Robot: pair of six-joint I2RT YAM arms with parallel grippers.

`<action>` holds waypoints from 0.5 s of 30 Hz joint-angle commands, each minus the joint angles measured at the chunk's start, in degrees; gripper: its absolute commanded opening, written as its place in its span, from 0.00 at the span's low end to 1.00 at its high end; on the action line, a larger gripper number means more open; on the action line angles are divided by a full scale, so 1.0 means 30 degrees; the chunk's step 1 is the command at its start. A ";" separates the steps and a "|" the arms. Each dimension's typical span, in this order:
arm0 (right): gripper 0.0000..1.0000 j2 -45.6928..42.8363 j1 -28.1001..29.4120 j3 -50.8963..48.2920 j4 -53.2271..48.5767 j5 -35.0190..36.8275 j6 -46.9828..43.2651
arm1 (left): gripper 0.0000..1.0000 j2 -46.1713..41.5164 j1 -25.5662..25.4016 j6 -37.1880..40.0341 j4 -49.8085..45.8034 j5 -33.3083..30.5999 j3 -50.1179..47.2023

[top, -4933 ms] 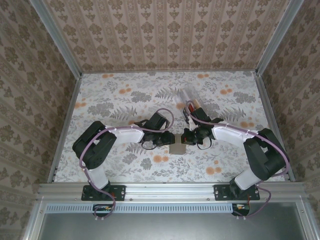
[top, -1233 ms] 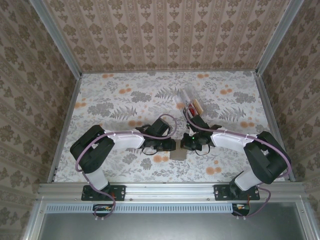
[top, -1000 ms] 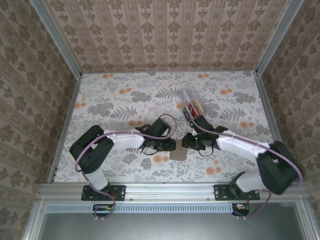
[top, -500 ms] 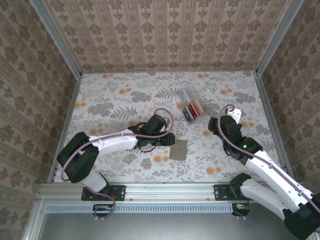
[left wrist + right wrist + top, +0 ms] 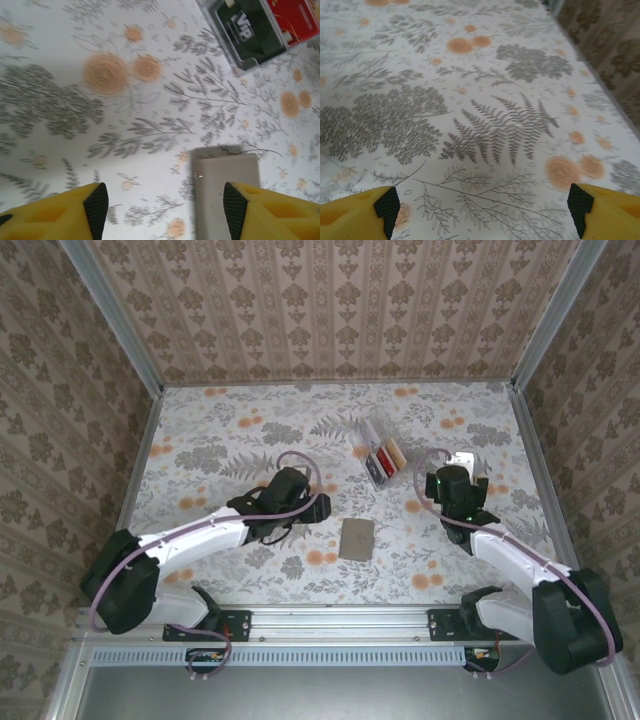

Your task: Put the credit cards into the card holder

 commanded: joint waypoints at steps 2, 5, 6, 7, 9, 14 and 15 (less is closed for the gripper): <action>0.92 0.2107 -0.0753 -0.0674 0.6510 -0.2448 -0.2262 | 0.73 -0.1312 0.0817 0.0550 -0.1159 -0.1661 -0.0528; 0.92 0.3114 -0.1233 -0.0763 0.8703 -0.3500 -0.3221 | 0.79 -0.2008 0.1522 0.0951 -0.1759 -0.1996 -0.0652; 0.93 0.3396 -0.1411 -0.0779 0.9292 -0.3712 -0.3278 | 0.81 -0.2211 0.1760 0.1089 -0.1916 -0.2104 -0.0682; 0.93 0.3681 -0.1677 -0.0693 0.9624 -0.4005 -0.3264 | 0.82 -0.2441 0.2091 0.1296 -0.2117 -0.2175 -0.0696; 0.93 0.4351 -0.2276 -0.0857 1.0955 -0.4842 -0.3289 | 0.86 -0.2970 0.2776 0.1671 -0.2463 -0.2389 -0.0718; 0.94 0.7361 -0.2890 -0.1512 1.4870 -0.4839 -0.2501 | 0.95 -0.4203 0.4699 0.2862 -0.3109 -0.2866 -0.0734; 0.95 0.7082 -0.3001 -0.1222 1.3705 -0.4828 -0.2173 | 0.97 -0.4403 0.5086 0.3240 -0.3170 -0.3005 -0.0736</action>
